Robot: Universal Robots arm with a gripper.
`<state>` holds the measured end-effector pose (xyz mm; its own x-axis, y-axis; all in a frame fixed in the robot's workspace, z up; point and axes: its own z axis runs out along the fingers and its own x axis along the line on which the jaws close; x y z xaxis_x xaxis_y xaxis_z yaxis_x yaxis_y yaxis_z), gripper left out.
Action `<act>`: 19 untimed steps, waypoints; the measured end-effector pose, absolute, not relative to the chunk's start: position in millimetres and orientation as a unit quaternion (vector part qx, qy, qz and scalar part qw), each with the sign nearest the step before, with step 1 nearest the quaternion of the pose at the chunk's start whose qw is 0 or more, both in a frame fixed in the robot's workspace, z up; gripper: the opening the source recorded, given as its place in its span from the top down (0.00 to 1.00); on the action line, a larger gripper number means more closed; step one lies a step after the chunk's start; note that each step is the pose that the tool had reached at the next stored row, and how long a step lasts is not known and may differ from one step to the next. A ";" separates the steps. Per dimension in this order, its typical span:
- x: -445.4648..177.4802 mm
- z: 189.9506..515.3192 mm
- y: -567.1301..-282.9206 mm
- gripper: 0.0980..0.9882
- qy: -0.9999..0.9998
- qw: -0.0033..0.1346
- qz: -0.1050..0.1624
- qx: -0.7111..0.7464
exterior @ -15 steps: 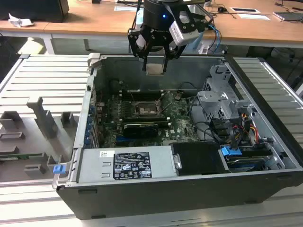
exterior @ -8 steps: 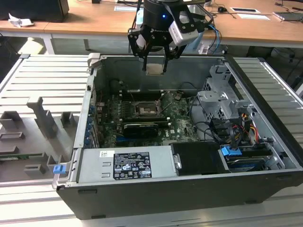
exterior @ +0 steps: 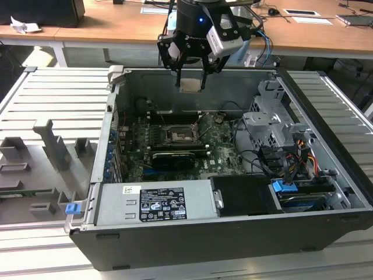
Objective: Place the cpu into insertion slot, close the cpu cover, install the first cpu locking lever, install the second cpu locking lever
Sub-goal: 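Place the cpu into insertion slot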
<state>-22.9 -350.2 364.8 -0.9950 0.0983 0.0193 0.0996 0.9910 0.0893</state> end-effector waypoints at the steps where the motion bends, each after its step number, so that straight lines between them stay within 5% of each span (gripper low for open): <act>1: -22.9 364.8 -350.2 0.50 -0.997 0.007 -0.045 -0.055; 19: -22.9 364.1 -350.2 0.50 -0.992 0.005 -0.045 -0.113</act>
